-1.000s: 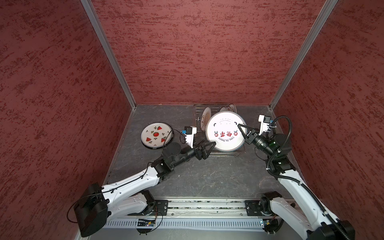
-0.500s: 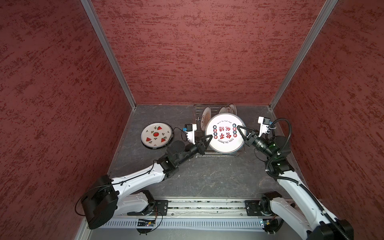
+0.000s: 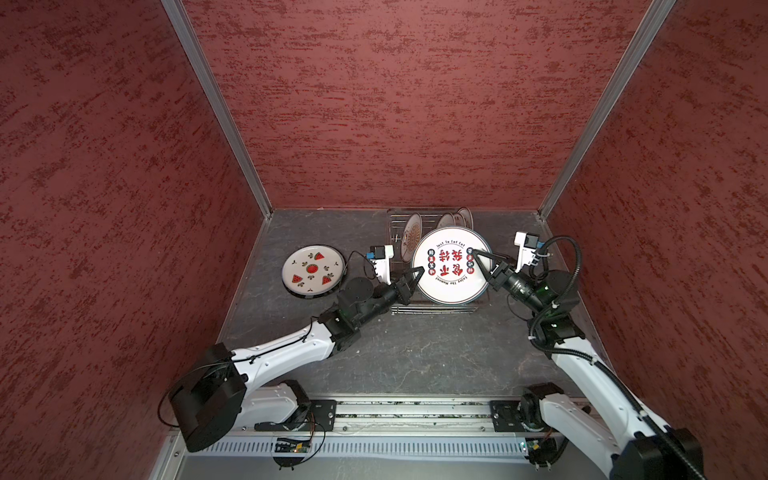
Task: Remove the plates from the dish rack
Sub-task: 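Bring the red-lettered plate to the left gripper and grasp its rim with left, then carry the red-lettered plate beside the watermelon stack with left while right releases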
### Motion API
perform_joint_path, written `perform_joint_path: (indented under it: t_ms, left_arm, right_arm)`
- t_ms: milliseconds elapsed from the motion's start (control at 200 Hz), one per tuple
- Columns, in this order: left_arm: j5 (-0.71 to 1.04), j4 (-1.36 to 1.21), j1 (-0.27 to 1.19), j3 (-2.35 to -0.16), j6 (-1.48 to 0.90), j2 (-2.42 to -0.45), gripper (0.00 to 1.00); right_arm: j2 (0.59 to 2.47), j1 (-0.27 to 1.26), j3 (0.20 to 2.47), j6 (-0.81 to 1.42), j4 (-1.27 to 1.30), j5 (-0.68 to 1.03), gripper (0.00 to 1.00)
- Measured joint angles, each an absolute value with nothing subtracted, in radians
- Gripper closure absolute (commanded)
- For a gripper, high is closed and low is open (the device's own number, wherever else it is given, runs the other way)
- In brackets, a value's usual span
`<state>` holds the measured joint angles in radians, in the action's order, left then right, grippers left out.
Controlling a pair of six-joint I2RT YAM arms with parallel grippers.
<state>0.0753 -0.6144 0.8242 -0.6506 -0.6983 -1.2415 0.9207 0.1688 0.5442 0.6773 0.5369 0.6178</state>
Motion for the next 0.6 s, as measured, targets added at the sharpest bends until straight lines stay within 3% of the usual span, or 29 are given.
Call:
perform_joint_path:
  t_ms: [105, 220, 596]
  left_arm:
    - [0.101, -0.611, 0.807, -0.645, -0.712, -1.244, 1.00]
    - [0.114, -0.624, 0.796, -0.633, -0.733, -1.242, 1.00]
    - [0.107, -0.635, 0.706, -0.529, -0.797, -1.127, 1.00]
  right_arm:
    - [0.937, 0.168, 0.544, 0.684, 0.546, 0.626, 0.40]
    - [0.950, 0.168, 0.544, 0.695, 0.550, 0.640, 0.02]
    - [0.953, 0.168, 0.544, 0.692, 0.525, 0.632, 0.01]
